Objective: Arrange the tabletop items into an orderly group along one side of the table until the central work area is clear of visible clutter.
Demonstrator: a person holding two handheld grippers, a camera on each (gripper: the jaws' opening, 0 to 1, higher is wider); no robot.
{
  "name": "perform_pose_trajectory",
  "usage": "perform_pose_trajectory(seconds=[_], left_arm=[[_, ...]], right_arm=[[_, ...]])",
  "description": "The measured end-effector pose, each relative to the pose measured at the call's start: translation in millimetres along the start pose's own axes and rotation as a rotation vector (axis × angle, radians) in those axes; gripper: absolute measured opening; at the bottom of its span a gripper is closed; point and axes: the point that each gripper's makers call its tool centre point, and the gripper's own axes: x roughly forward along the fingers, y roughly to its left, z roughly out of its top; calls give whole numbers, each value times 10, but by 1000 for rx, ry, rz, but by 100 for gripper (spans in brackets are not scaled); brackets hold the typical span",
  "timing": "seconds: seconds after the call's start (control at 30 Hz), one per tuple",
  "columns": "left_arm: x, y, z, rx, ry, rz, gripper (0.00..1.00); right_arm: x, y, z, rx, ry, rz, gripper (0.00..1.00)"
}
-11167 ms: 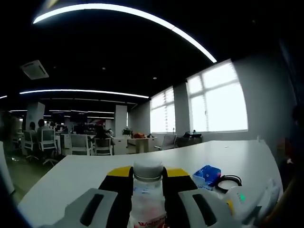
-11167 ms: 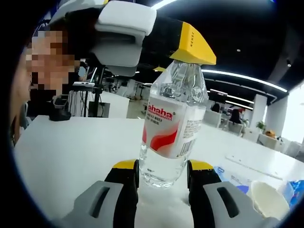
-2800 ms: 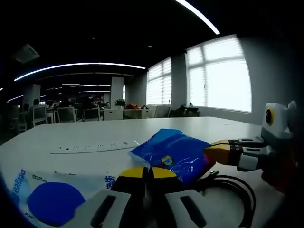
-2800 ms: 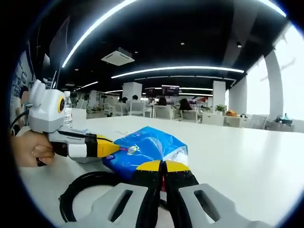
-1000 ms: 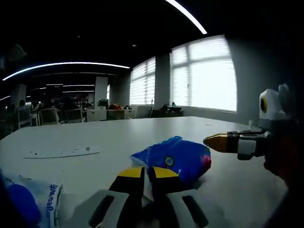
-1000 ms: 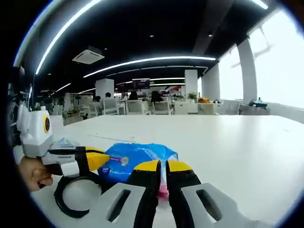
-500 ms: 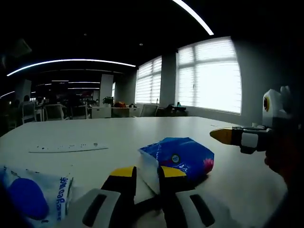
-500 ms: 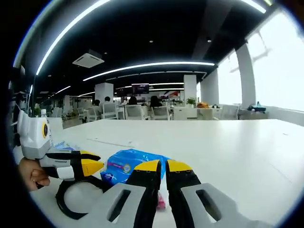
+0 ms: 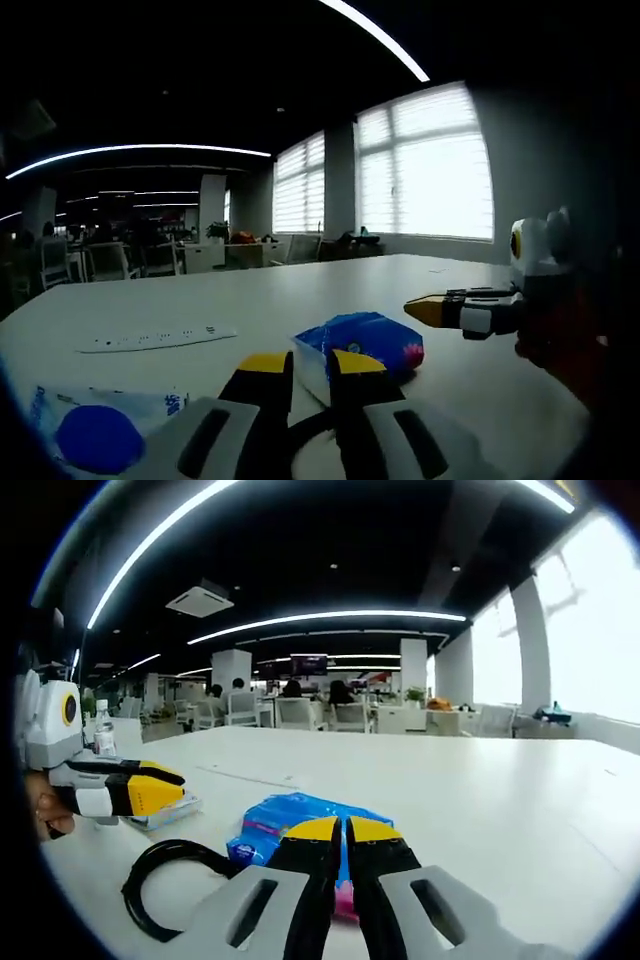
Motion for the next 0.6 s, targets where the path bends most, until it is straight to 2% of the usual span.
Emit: perform_pose_trajectory(seconds=[0.2,0.3,0.47,0.5,0.6], left_arm=[[-188,114,81,32,-15,-10,12],[-200,188,124,48,-18,-5,12],[-429,370,197,101,-35,30,12],[-471,394,203,107,-36,31,12],[-586,482,226,115,-39,37,12]], right_arm=[[27,71,9,-6,-6,27,1],[32,96,18,-7,-8,36,1],[55,313,75,-25,-7,107,1],[55,366,39,-21,16,127,1],[59,508,13,13,19,166,1]])
